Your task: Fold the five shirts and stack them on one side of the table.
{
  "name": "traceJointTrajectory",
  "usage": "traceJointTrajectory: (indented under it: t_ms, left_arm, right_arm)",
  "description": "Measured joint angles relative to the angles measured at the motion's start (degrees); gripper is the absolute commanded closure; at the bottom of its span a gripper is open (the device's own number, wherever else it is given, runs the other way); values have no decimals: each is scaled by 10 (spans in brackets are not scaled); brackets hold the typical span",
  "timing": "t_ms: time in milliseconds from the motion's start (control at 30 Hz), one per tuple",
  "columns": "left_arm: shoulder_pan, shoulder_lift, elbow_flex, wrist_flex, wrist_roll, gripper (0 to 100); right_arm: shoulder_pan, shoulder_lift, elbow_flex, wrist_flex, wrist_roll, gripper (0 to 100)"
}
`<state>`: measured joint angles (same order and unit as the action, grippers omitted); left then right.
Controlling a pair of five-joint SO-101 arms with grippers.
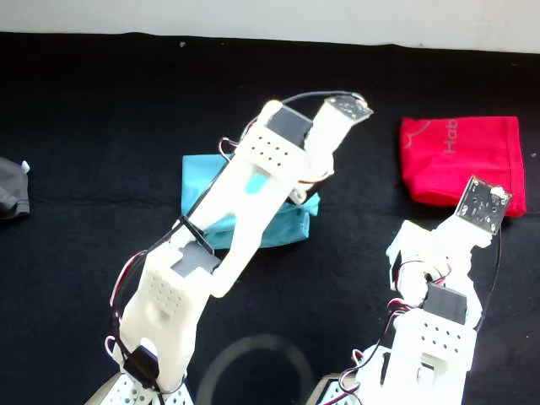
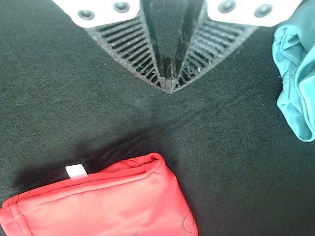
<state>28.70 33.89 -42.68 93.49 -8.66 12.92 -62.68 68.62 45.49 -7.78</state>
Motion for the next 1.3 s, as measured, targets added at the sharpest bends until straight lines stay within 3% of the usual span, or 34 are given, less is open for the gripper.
traceJointTrajectory:
  t_ms: [567,733,1033,1300]
  left_arm:
    - [2,47,16,12,0,982]
    - [1,47,16,12,0,875]
    - [-4,47,16,12,0,991]
    - [-14,47,-25,12,1,992]
  right_arm:
    - [0,0,0,0,0,985]
    - [0,0,0,0,0,985]
    - [0,0,0,0,0,985]
    - [0,0,0,0,0,985]
